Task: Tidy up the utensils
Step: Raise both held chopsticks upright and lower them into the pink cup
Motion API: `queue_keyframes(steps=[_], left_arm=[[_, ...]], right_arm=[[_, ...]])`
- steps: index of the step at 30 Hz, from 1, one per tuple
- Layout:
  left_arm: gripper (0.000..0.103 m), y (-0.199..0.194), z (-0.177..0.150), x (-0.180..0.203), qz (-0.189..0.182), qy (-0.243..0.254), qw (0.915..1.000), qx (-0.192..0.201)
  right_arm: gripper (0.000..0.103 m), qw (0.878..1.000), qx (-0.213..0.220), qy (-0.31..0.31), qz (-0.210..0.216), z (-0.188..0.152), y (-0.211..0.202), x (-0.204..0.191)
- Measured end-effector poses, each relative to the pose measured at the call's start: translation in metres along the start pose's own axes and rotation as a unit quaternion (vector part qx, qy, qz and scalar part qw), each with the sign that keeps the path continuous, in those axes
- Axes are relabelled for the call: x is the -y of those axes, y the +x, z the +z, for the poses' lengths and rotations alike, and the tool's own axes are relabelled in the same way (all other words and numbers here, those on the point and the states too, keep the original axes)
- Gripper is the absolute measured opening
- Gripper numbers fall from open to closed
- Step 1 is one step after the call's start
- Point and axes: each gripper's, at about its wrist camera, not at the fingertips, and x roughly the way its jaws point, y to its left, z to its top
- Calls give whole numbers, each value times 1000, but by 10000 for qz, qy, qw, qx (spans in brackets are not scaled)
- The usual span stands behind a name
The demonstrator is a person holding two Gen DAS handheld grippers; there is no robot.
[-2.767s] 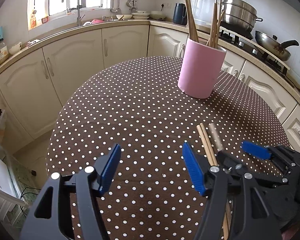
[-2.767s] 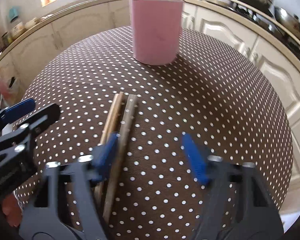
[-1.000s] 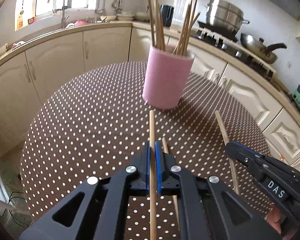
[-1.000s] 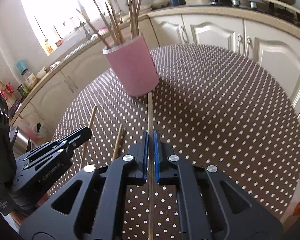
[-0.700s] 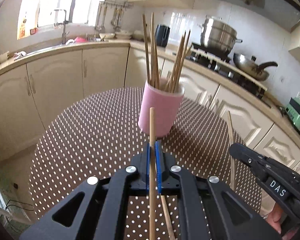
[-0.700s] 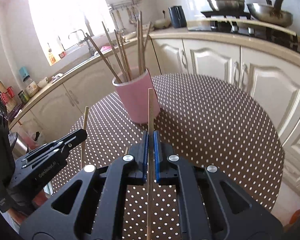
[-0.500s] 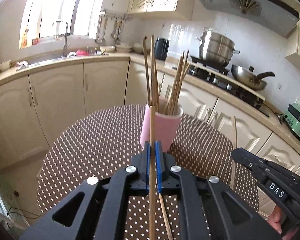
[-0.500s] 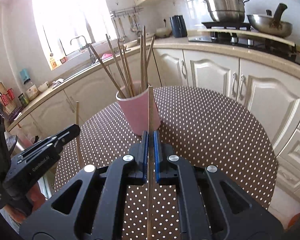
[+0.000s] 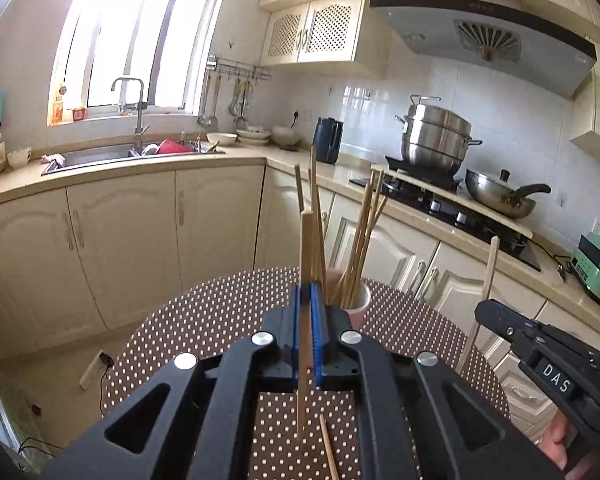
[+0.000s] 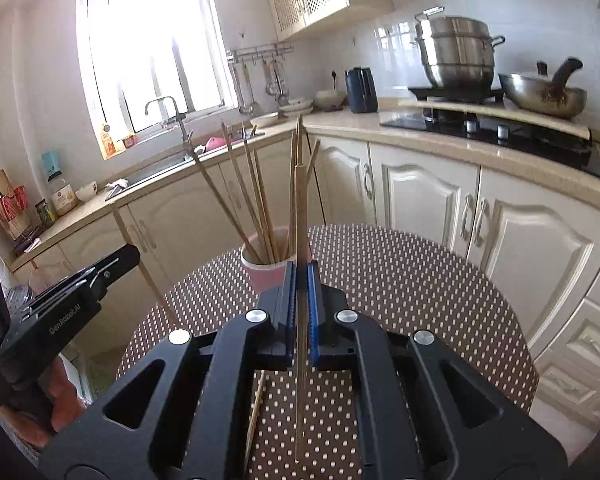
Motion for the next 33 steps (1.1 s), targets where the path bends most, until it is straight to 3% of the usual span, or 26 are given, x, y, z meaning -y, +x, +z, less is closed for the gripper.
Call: queue_keyframes(steps=[15,25,33], left_arm=[[6,0,63,26,-60,196,9964,824],[6,24,96,38,-76,287,9941,1042],[6,53,106,43,-55,385,9948,944]], right_arm=[[6,9975,687,-34,-156,78,13,-6],[6,9956,908,108,-178,119,43,-8],[6,9951,930,270,-201,134,75,-2]])
